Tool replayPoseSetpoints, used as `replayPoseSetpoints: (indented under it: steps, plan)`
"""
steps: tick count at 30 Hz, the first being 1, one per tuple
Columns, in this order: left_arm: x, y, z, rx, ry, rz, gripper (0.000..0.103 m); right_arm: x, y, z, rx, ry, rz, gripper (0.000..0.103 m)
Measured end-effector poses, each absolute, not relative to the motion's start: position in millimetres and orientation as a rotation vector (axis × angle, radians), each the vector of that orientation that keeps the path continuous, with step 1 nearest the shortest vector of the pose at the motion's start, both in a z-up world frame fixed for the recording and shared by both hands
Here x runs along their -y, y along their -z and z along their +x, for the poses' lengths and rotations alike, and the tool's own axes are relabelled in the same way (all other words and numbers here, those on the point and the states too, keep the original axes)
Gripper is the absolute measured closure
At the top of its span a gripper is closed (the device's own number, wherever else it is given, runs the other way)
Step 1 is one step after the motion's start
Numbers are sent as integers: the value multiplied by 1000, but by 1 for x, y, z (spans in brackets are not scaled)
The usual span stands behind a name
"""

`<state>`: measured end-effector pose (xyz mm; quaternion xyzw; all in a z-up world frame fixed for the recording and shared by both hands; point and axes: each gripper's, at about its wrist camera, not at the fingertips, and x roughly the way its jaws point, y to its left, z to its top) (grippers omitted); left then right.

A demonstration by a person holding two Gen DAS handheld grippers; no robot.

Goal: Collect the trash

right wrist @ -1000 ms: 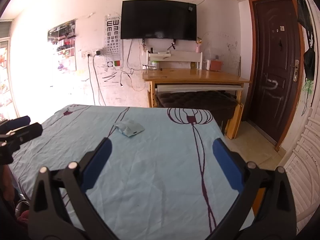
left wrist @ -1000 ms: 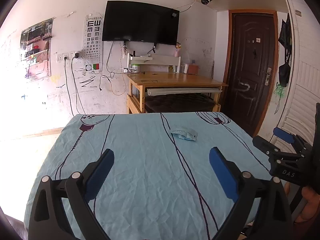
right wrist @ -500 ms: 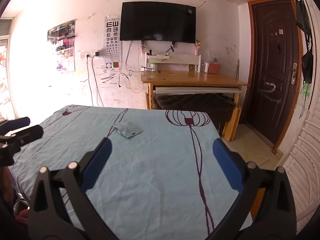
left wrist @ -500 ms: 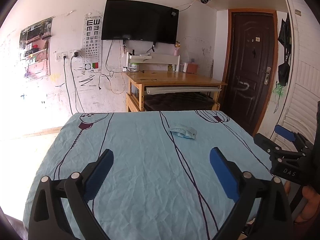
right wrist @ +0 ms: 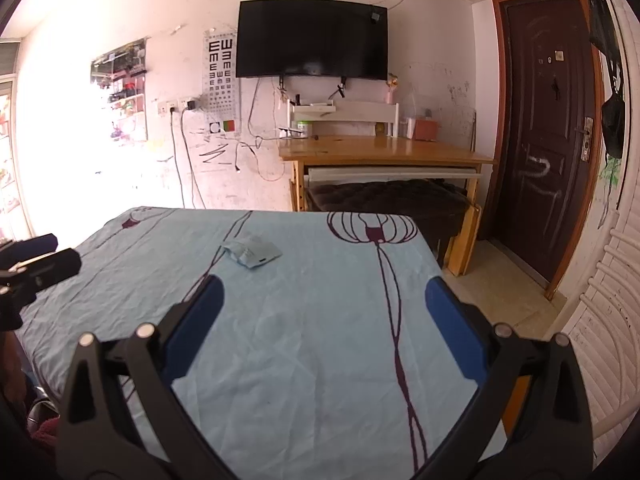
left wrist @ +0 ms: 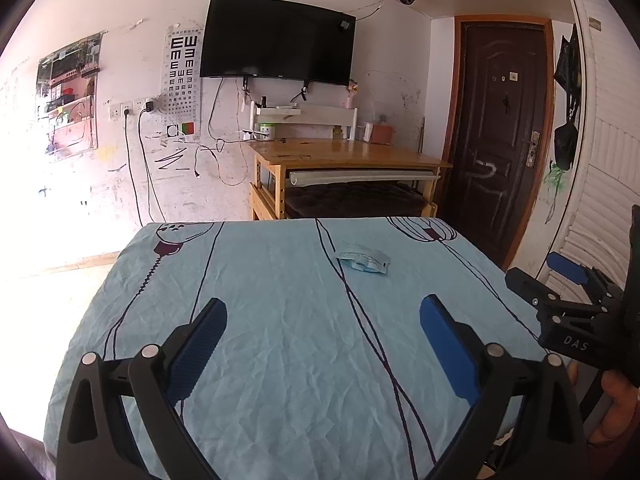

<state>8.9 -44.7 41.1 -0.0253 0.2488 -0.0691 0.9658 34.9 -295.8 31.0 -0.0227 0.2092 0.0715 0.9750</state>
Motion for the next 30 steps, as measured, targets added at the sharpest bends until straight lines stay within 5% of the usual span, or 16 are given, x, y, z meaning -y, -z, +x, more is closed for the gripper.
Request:
replayPoseSetpoints:
  steps: [30]
  plan:
    - [47, -35, 7, -482, 167, -52, 11, 294, -29, 33, -427, -155, -52, 6]
